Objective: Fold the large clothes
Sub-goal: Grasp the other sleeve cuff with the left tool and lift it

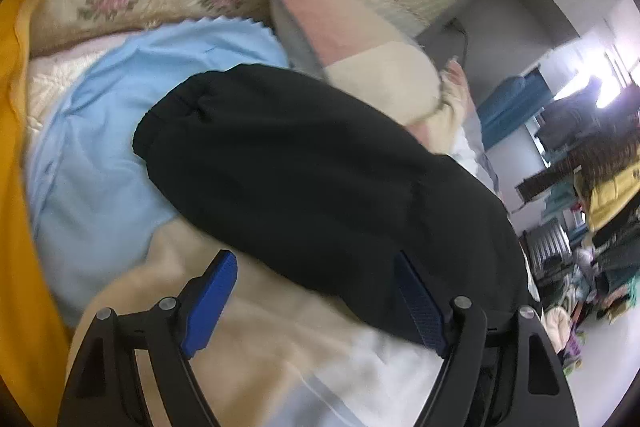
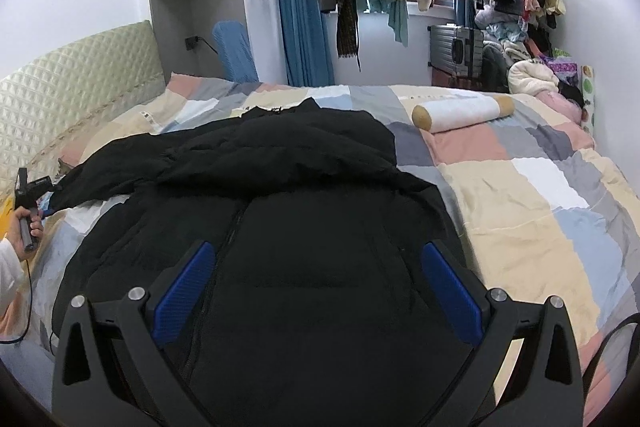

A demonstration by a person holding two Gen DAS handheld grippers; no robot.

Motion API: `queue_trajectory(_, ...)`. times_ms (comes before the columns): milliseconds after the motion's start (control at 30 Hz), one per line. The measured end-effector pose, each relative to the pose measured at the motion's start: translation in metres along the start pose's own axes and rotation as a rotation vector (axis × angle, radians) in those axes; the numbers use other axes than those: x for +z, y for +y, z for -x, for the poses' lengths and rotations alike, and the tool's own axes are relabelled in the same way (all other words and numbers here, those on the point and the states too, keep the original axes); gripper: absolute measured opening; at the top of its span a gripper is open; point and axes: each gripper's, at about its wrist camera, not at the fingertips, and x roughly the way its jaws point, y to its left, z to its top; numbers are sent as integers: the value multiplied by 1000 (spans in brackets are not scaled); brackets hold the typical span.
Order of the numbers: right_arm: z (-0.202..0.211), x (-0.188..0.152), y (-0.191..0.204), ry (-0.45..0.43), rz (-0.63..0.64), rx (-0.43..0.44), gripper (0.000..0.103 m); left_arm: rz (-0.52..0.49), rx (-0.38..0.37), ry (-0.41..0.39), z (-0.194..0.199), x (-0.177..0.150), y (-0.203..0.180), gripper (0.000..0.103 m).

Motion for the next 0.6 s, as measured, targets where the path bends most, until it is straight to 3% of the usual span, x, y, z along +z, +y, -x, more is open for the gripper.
queue_trajectory(133, -13, 0, 5, 35, 0, -9, 103, 50, 1, 23, -24, 5, 13, 80)
queue_trajectory(267, -24, 1, 10, 60, 0, -9, 103, 78, 25, -36, -34, 15, 12, 80)
queue_trajectory(367, -29, 1, 12, 69, 4, -27, 103, 152, 59, -64, -41, 26, 17, 77)
queue_trajectory(467, -31, 1, 12, 75, 1, -39, 103, 197, 91, -82, -44, 37, 18, 53)
queue_trajectory(533, -30, 2, 11, 73, -4, -42, 103, 160, 108, -120, -36, 40, 9, 24)
queue_trajectory(600, -26, 2, 10, 68, -4, -46, 103, 124, 107, -159, -26, 40, -3, 12)
